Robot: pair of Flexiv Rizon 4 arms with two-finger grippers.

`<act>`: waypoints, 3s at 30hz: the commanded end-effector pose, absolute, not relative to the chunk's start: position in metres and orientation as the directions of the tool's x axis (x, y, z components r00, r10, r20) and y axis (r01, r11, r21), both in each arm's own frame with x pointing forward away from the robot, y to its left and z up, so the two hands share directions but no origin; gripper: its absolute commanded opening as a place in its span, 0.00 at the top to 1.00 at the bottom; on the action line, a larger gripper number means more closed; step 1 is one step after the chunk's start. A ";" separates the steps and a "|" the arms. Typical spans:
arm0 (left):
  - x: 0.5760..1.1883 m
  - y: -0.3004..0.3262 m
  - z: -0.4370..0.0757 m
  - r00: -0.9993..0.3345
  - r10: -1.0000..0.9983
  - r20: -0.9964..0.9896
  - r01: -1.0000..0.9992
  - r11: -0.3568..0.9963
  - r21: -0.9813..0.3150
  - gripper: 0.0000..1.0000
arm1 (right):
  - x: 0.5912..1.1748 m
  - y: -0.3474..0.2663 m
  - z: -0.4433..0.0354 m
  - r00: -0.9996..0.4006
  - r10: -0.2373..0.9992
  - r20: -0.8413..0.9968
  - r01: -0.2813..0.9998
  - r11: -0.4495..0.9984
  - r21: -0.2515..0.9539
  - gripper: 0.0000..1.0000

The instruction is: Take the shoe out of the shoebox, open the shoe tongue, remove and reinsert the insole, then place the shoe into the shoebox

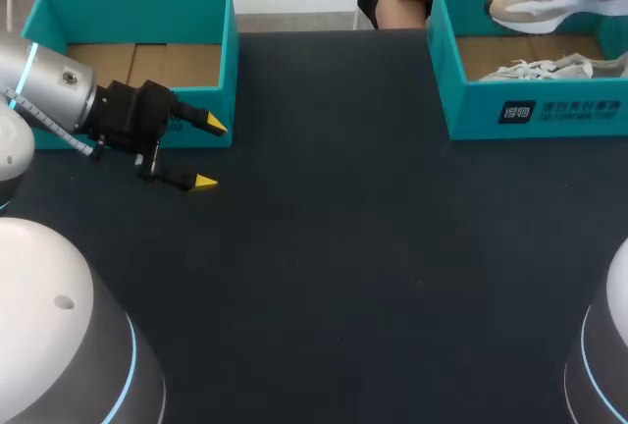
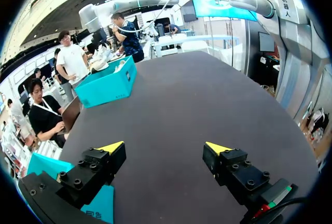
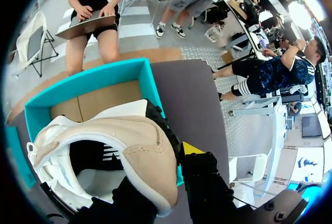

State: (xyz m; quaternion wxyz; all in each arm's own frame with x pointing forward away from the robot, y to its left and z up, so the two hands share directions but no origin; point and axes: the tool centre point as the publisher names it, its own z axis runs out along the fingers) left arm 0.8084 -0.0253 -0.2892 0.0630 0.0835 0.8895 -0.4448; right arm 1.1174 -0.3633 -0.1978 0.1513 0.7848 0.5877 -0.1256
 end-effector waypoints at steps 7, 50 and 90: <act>0.809 -0.025 -0.289 -0.978 0.094 -0.186 0.205 0.592 -0.780 0.00 | 1.132 -0.360 -0.223 0.290 0.899 -0.328 0.957 -0.277 0.087 1.00; 0.809 -0.025 -0.289 -0.978 0.094 -0.186 0.205 0.592 -0.780 0.00 | 1.181 -0.351 -0.338 0.322 0.903 -0.285 0.947 -0.311 0.084 1.00; 0.809 -0.025 -0.289 -0.978 0.094 -0.186 0.205 0.592 -0.780 0.00 | 1.179 -0.351 -0.358 0.325 0.902 -0.285 0.946 -0.308 0.104 0.40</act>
